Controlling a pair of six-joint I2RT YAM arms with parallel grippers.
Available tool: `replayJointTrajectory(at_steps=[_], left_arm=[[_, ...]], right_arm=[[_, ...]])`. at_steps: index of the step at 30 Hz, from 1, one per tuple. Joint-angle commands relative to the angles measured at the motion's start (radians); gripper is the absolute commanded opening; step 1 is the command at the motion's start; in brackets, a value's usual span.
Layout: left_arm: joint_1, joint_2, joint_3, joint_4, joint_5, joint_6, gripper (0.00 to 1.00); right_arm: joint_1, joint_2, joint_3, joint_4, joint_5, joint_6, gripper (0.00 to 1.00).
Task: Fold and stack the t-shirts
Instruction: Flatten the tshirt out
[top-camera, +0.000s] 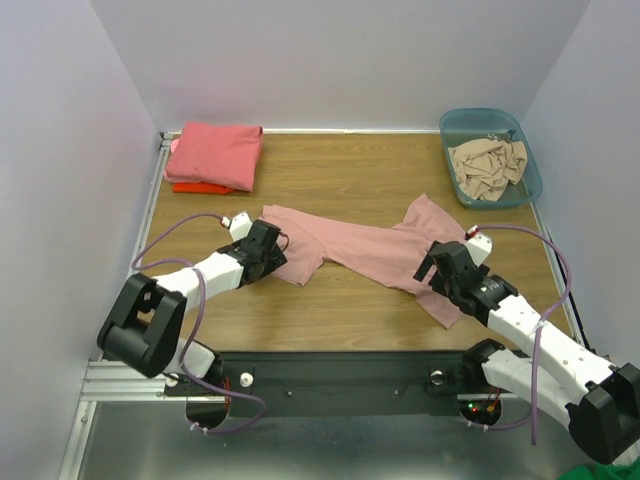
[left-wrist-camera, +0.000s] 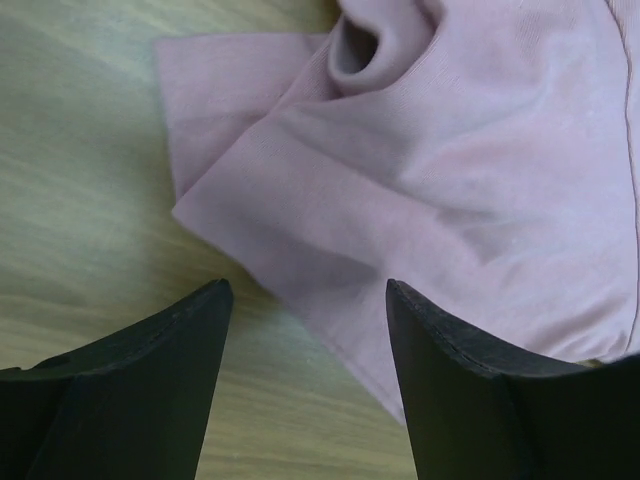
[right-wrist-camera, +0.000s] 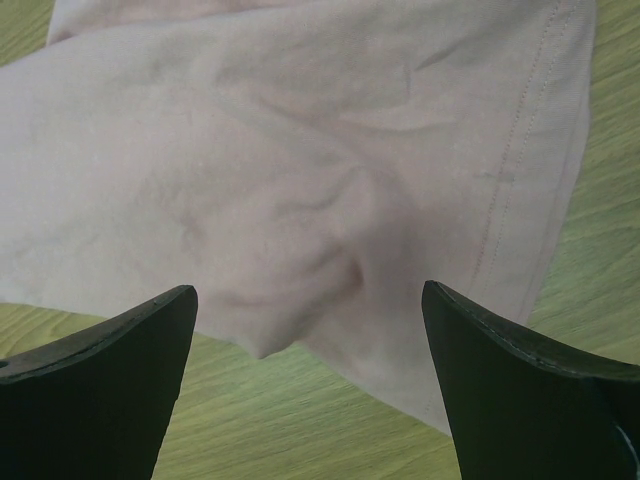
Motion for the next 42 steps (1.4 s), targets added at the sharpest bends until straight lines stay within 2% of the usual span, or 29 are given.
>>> replayJointTrajectory(at_steps=[1, 4, 6, 9, 10, 16, 19, 21, 26, 32, 37, 42], left_arm=[[0.007, 0.077, 0.064, -0.018, 0.0, -0.004, 0.74], [0.007, 0.143, 0.09, -0.047, -0.029, -0.03, 0.66], [0.007, 0.189, 0.105, -0.057, -0.04, -0.039, 0.54], [0.007, 0.223, 0.13, -0.065, -0.011, -0.024, 0.22], [0.007, 0.221, 0.13, -0.069, -0.006, -0.026, 0.02], [0.007, 0.087, 0.066, -0.112, -0.015, -0.053, 0.0], [0.007, -0.051, 0.024, -0.147, -0.011, -0.068, 0.0], [0.007, -0.11, 0.003, -0.163, -0.015, -0.079, 0.0], [0.007, -0.234, -0.019, -0.23, -0.035, -0.092, 0.0], [0.007, -0.269, -0.011, -0.285, -0.072, -0.087, 0.0], [0.007, -0.259, -0.017, -0.252, -0.032, -0.05, 0.0], [0.007, -0.243, -0.029, -0.236, 0.008, -0.038, 0.0]], right_arm=[[-0.005, -0.021, -0.004, -0.003, 0.03, 0.036, 1.0], [-0.007, -0.041, -0.009, -0.007, 0.025, 0.044, 1.0], [-0.005, -0.061, -0.015, -0.01, 0.013, 0.043, 1.0], [-0.005, -0.081, -0.015, -0.029, 0.01, 0.043, 1.0], [-0.005, -0.095, -0.017, -0.038, 0.016, 0.044, 1.0], [-0.007, -0.142, 0.014, -0.102, -0.021, 0.105, 1.0], [-0.007, -0.138, 0.037, -0.157, -0.073, 0.122, 1.0], [-0.005, -0.107, 0.051, -0.222, -0.091, 0.165, 1.0], [-0.004, -0.005, 0.049, -0.214, -0.186, 0.22, 1.0], [-0.005, 0.023, -0.006, -0.225, -0.217, 0.288, 1.0], [-0.005, -0.024, -0.056, -0.256, -0.155, 0.374, 1.0], [-0.005, 0.023, -0.084, -0.251, -0.127, 0.423, 1.0]])
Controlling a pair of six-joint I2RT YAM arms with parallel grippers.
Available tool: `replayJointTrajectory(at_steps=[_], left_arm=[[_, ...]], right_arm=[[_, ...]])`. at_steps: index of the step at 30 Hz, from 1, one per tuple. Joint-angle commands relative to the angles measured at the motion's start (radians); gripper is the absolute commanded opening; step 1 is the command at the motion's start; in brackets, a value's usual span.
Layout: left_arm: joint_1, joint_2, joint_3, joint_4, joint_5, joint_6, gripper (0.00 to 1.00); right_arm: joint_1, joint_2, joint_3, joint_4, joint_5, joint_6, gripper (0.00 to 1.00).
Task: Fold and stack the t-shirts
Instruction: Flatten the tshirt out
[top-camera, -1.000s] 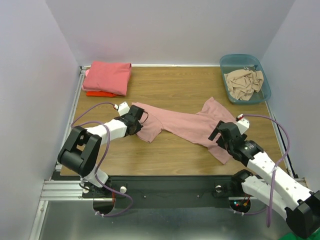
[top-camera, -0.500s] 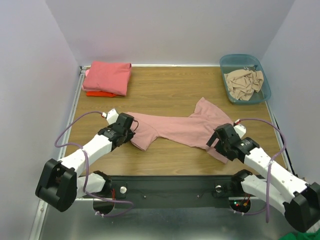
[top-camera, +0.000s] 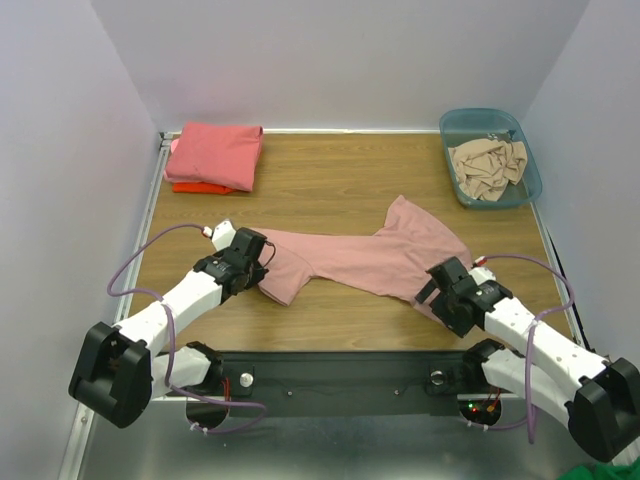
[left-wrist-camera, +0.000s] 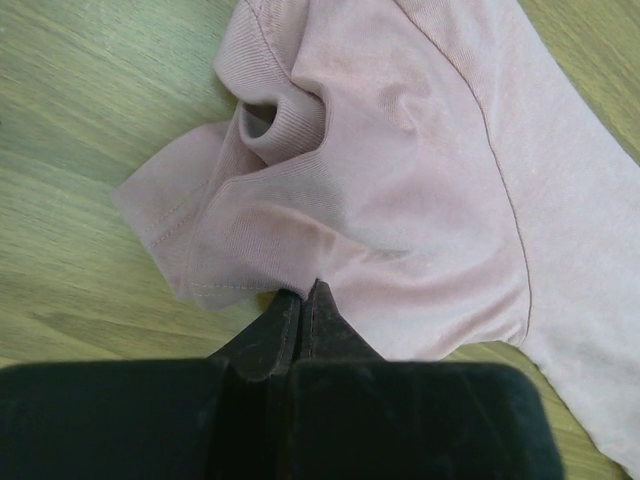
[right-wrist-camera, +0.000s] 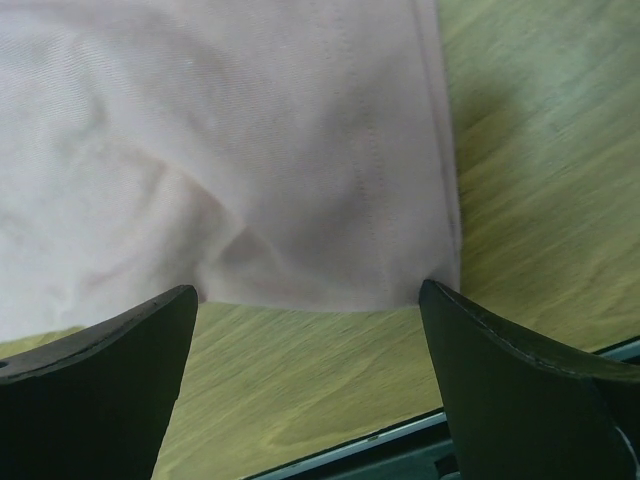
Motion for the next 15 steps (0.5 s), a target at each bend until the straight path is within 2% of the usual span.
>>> replayJointTrajectory(at_steps=[1, 4, 8, 13, 15], left_arm=[[0.006, 0.002, -0.018, 0.008, 0.017, 0.022, 0.0], [0.006, 0.013, -0.027, 0.014, 0.04, 0.027, 0.01], [0.006, 0.019, -0.025, -0.001, 0.042, 0.024, 0.02], [0.006, 0.014, -0.024, -0.02, 0.046, 0.022, 0.02], [0.006, 0.013, -0.028, -0.021, 0.045, 0.019, 0.06]], right_arm=[[-0.005, 0.045, -0.016, -0.02, 0.062, 0.071, 1.0], [-0.005, 0.074, -0.019, -0.005, 0.104, 0.073, 0.96], [-0.004, 0.082, 0.002, 0.029, 0.081, 0.038, 0.93], [-0.005, 0.041, 0.06, 0.008, 0.099, -0.03, 0.93], [-0.005, 0.021, 0.071, -0.005, 0.112, -0.025, 0.93]])
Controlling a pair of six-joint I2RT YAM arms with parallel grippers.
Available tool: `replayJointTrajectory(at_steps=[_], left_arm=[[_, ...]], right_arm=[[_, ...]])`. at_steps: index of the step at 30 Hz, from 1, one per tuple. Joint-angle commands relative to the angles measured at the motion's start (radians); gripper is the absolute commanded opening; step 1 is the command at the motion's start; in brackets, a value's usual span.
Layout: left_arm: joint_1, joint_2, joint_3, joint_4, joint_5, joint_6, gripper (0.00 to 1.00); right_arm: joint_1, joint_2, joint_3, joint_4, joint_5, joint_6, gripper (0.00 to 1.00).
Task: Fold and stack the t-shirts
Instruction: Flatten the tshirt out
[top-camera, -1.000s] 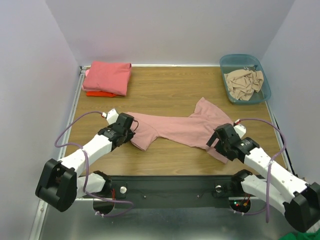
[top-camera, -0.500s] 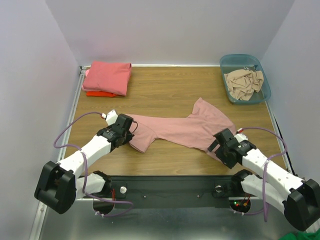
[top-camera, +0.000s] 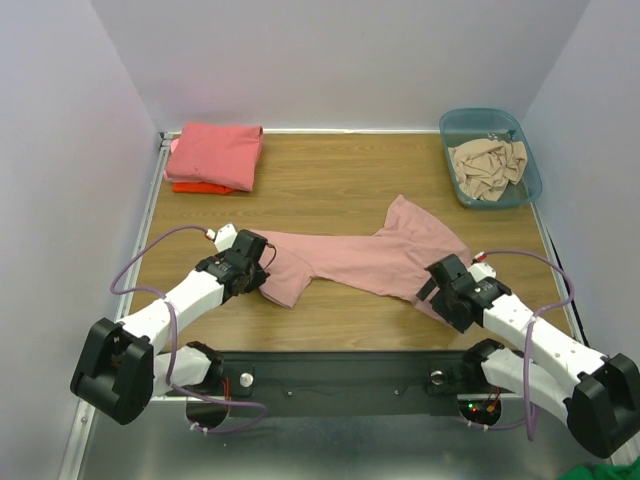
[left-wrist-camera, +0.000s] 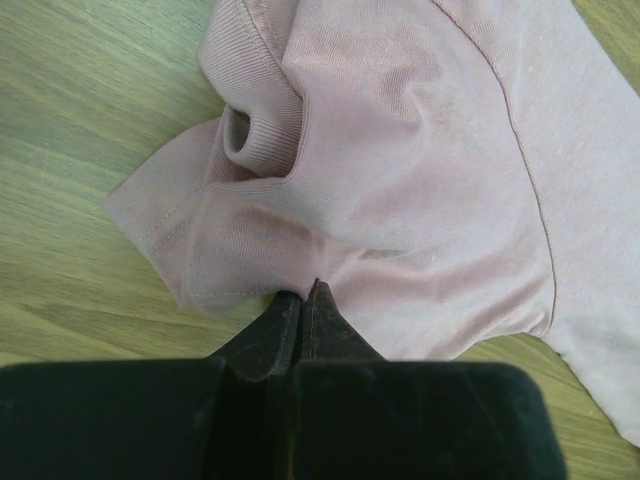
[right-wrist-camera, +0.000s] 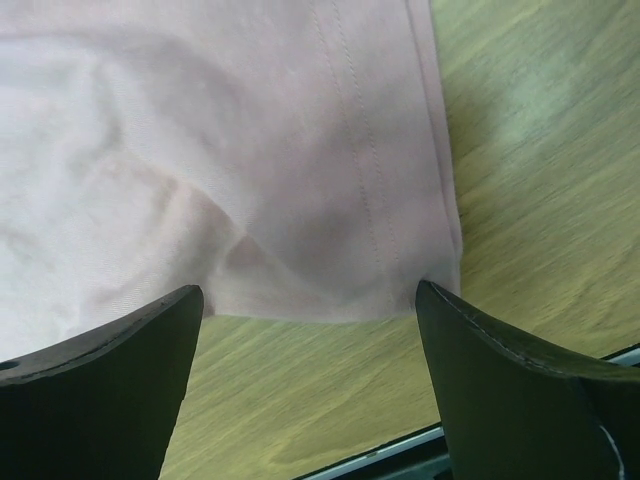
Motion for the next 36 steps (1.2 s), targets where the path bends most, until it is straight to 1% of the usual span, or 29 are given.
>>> replayJointTrajectory(at_steps=[1, 2, 4, 5, 8, 10, 11, 12, 15, 16, 18, 19, 22, 25, 26, 27, 28, 30, 31, 32, 36], left_arm=[[0.006, -0.006, -0.017, -0.019, 0.001, 0.006, 0.11], [0.006, 0.001, -0.025, -0.016, 0.007, 0.003, 0.13], [0.006, 0.013, -0.036, -0.008, 0.039, 0.007, 0.13], [0.006, 0.024, -0.048, 0.005, 0.055, 0.006, 0.18], [0.006, 0.036, -0.066, 0.029, 0.076, 0.008, 0.18], [0.006, 0.047, -0.071, 0.033, 0.087, 0.008, 0.23], [0.006, 0.047, -0.073, 0.032, 0.088, 0.008, 0.23], [0.006, 0.046, -0.074, 0.035, 0.093, 0.008, 0.28], [0.006, 0.035, -0.083, 0.033, 0.124, 0.014, 0.34], [0.006, 0.03, -0.086, 0.033, 0.128, 0.02, 0.37], [0.006, 0.012, -0.102, 0.025, 0.128, 0.014, 0.48], [0.006, 0.007, -0.109, 0.018, 0.137, 0.008, 0.52], [0.004, -0.002, -0.137, 0.018, 0.174, 0.008, 0.52], [0.004, -0.016, -0.137, -0.013, 0.17, 0.006, 0.44], [0.004, -0.026, -0.134, -0.013, 0.171, 0.004, 0.35], [0.004, -0.034, -0.132, -0.014, 0.179, 0.006, 0.31], [0.004, -0.039, -0.128, -0.017, 0.185, 0.008, 0.24], [0.004, -0.054, -0.12, -0.028, 0.187, 0.009, 0.18], [0.004, -0.059, -0.117, -0.037, 0.178, 0.005, 0.13], [0.004, -0.063, -0.109, -0.056, 0.168, 0.001, 0.0], [0.004, -0.098, -0.082, -0.077, 0.17, 0.009, 0.0]], right_arm=[[-0.006, -0.039, 0.057, -0.023, 0.061, -0.007, 0.95], [-0.006, -0.044, 0.056, -0.029, 0.063, 0.004, 0.96], [-0.006, -0.054, 0.053, -0.061, 0.073, 0.039, 0.97], [-0.004, -0.057, 0.049, -0.064, 0.07, 0.045, 0.97], [-0.006, -0.064, 0.046, -0.075, 0.084, 0.07, 0.99], [-0.006, -0.061, 0.037, -0.081, 0.086, 0.085, 1.0], [-0.006, -0.059, 0.034, -0.083, 0.087, 0.091, 1.0], [-0.006, -0.056, 0.03, -0.083, 0.089, 0.103, 1.0], [-0.006, -0.044, 0.019, -0.089, 0.106, 0.116, 1.0], [-0.006, -0.042, 0.019, -0.09, 0.107, 0.122, 1.0], [-0.006, -0.039, 0.019, -0.092, 0.119, 0.129, 1.0], [-0.006, -0.039, 0.019, -0.092, 0.124, 0.134, 1.0], [-0.006, -0.041, 0.013, -0.093, 0.139, 0.145, 1.0], [-0.006, -0.045, 0.01, -0.096, 0.149, 0.149, 1.0], [-0.006, -0.047, 0.008, -0.096, 0.146, 0.153, 1.0], [-0.006, -0.051, 0.007, -0.096, 0.147, 0.157, 1.0], [-0.006, -0.059, 0.005, -0.098, 0.147, 0.163, 1.0], [-0.006, -0.07, 0.002, -0.102, 0.165, 0.175, 1.0], [-0.004, -0.082, 0.0, -0.104, 0.17, 0.18, 1.0], [-0.006, -0.085, 0.002, -0.107, 0.175, 0.183, 1.0], [-0.004, -0.087, 0.0, -0.109, 0.175, 0.189, 1.0]])
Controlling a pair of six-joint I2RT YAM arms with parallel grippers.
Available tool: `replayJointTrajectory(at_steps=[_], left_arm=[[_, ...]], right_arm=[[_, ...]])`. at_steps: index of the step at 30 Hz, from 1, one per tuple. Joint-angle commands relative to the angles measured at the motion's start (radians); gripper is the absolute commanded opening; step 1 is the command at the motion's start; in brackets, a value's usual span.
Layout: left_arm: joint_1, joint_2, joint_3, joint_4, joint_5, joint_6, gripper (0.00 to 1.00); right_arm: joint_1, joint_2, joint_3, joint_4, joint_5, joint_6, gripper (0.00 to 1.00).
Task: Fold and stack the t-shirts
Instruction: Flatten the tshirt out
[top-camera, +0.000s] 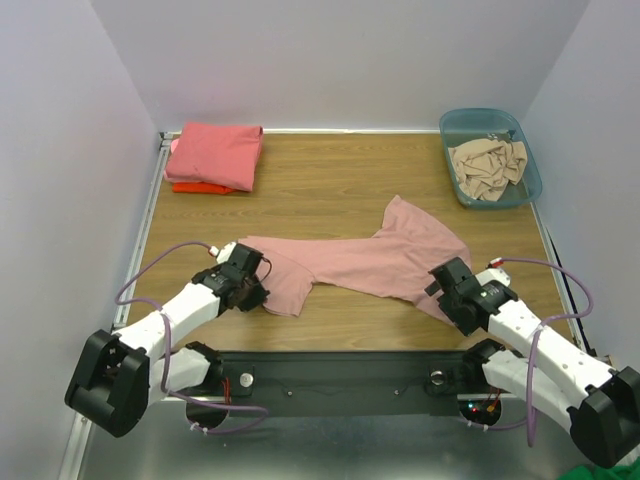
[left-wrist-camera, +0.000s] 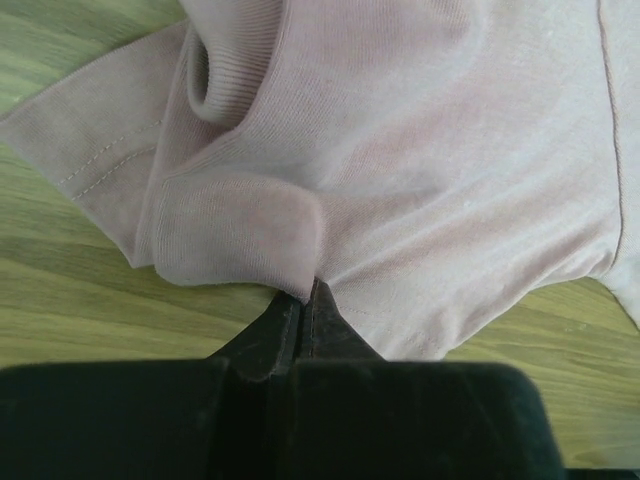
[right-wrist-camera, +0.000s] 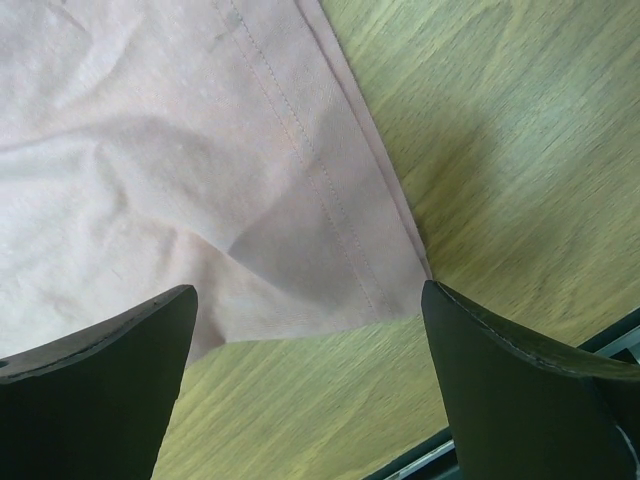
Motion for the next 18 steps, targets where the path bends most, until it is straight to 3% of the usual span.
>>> replayJointTrajectory(at_steps=[1, 11, 15, 17, 18], left_arm=[[-0.001, -0.05, 0.042, -0.084, -0.014, 0.008, 0.0], [-0.001, -0.135, 0.153, -0.138, -0.039, 0.025, 0.0], [-0.001, -0.15, 0.17, -0.126, -0.042, 0.025, 0.0], [-0.001, -0.153, 0.176, -0.126, -0.048, 0.024, 0.0], [-0.001, -0.158, 0.18, -0.126, -0.051, 0.024, 0.0]], right_arm=[[-0.006, -0.005, -0.007, -0.023, 0.05, 0.035, 1.0], [-0.006, 0.095, -0.005, -0.002, 0.011, 0.004, 0.89], [-0.006, 0.095, -0.076, 0.091, -0.026, 0.016, 0.83], [-0.006, 0.088, -0.106, 0.13, -0.037, 0.027, 0.72], [-0.006, 0.083, -0.116, 0.153, -0.037, 0.026, 0.62]])
